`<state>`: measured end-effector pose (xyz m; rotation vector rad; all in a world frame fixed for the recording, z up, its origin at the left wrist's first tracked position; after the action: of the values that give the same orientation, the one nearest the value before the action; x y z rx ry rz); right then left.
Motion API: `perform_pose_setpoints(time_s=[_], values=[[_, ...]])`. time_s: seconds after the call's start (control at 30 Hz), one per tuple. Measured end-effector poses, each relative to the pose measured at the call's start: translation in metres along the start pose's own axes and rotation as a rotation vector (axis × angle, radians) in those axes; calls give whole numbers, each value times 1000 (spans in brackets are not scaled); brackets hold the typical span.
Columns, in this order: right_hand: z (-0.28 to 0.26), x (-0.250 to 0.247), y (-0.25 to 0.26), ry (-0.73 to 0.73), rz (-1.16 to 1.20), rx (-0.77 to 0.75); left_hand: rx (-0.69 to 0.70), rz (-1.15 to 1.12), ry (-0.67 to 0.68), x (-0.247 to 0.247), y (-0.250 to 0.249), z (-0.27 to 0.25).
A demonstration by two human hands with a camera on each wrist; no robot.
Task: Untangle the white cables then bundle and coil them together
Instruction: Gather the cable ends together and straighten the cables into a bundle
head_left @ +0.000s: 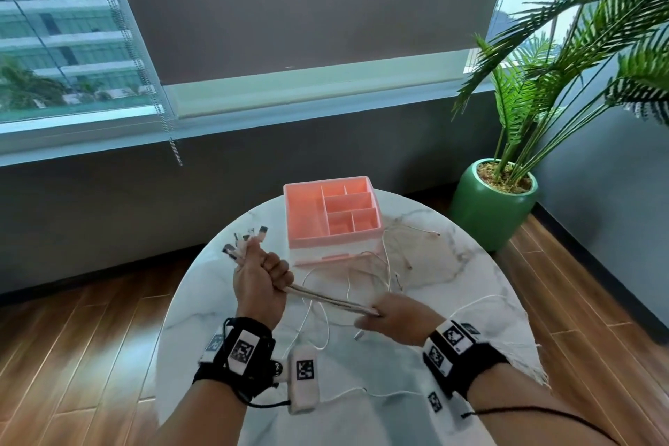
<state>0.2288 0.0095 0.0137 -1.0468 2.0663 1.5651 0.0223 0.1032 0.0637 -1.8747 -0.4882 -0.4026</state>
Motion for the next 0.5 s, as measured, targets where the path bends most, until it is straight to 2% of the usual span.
perform_pose_setpoints(time_s=[0.1, 0.23, 0.37, 0.5], values=[[-28, -9, -84, -8, -105, 193, -7, 8, -64, -21, -5, 14], [-70, -25, -164, -49, -191, 376, -20, 108, -48, -36, 2, 23], [-98, -68, -202, -193, -152, 500, -45, 227, 23, -38, 22, 18], [-113, -112, -213, -454, -70, 537, -120, 313, 87, -42, 49, 9]])
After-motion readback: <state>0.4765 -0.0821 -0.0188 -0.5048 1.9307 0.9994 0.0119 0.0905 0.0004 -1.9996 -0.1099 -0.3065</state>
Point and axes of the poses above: each hand's wrist, its own z-axis towards the middle knuckle, its own x-axis out of the palm, y = z × x, the point moved 8 cm from there along z, towards the middle knuckle, and after that the axes turned 13 degrees about z, right-handed, at the moved point
